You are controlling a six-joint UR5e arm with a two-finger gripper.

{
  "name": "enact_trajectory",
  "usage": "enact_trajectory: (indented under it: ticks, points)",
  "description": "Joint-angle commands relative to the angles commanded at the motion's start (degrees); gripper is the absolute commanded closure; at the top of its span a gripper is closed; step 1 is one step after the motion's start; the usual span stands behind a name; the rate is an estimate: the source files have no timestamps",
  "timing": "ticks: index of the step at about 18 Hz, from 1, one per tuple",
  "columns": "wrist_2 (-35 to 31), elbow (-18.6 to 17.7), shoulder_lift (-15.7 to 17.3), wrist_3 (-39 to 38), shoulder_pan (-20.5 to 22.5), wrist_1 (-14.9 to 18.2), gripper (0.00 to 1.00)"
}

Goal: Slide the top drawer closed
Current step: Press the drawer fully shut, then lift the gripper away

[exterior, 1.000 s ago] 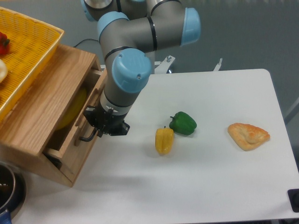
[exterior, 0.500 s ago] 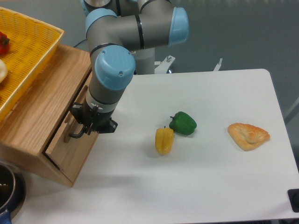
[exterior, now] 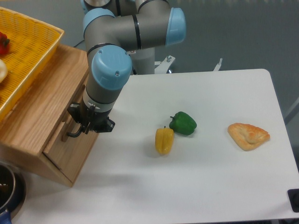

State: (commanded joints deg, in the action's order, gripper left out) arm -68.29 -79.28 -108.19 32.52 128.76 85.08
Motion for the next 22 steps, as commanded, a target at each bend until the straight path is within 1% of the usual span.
enact_trajectory:
  ticks: [3,4,6,12,13,15,16,17,18,19,20,22]
  points:
    - [-0.09,-0.18,0.0,0.0,-0.7,-0.09,0.85]
    - [0.0,-0.44,0.52,-0.44,-0.88,-0.7,0.85]
    - [0.17,-0.7,0.62,-1.23,-1.32,-0.88,0.85]
    - [0.18,-0.7,0.62,-1.06,-1.41,-0.88,0.84]
    - [0.09,-0.7,0.62,-0.97,-1.06,-1.49,0.84]
    - [-0.35,-0.7,0.53,-0.79,-0.53,-3.33,0.8]
    - [-0.79,-0.7,0.44,-0.62,0.69,-4.3,0.76]
    - [-1.4,-0.62,0.44,-0.09,2.18,-5.61,0.66]
    - [-2.19,-0.53,0.44,1.91,3.41,-6.32,0.41]
    - [-3.07,-0.35,0.35,4.98,4.99,-6.76,0.0]
    - [-4.03,-0.27,0.18,8.49,6.49,-7.12,0.0]
    - [-5.36,-0.09,0.0,13.6,9.74,-9.04,0.0]
